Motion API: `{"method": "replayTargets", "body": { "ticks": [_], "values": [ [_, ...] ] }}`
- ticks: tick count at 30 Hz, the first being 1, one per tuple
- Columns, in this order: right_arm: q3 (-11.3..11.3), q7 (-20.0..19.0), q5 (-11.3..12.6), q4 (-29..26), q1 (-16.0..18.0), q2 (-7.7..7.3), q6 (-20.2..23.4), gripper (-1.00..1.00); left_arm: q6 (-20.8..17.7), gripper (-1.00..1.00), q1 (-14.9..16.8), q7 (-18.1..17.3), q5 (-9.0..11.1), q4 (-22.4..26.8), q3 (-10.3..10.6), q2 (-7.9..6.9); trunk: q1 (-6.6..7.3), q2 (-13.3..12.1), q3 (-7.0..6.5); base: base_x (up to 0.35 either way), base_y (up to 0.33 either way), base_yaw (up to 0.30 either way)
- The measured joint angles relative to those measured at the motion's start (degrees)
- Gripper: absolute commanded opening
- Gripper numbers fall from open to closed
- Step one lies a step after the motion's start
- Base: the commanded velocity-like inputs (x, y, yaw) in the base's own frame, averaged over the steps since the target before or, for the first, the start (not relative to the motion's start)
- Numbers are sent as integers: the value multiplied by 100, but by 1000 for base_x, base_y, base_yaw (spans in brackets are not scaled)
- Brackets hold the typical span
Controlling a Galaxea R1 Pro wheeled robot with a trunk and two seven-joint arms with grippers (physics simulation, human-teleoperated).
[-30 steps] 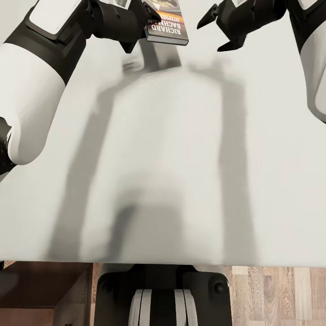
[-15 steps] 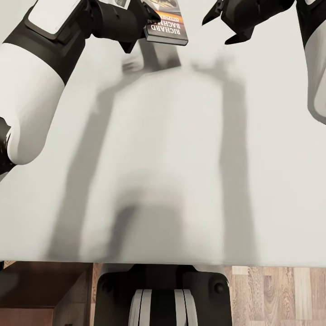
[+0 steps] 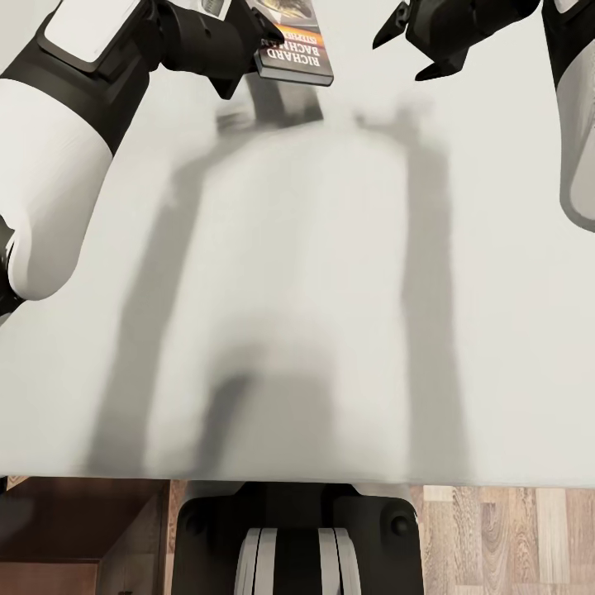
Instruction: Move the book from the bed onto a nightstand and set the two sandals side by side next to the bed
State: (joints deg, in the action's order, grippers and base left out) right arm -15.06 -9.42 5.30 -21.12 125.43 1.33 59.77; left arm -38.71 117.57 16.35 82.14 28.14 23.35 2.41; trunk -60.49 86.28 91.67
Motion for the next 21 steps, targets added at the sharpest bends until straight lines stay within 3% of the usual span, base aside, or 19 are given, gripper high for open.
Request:
{"method": "replayTargets", "body": {
  "ticks": [21],
  "values": [
    [0, 0, 0, 0, 0, 0, 0, 100, 0, -100, 0, 0, 0, 0, 0, 0, 0, 0, 0, 0, 0, 0]
  ]
}}
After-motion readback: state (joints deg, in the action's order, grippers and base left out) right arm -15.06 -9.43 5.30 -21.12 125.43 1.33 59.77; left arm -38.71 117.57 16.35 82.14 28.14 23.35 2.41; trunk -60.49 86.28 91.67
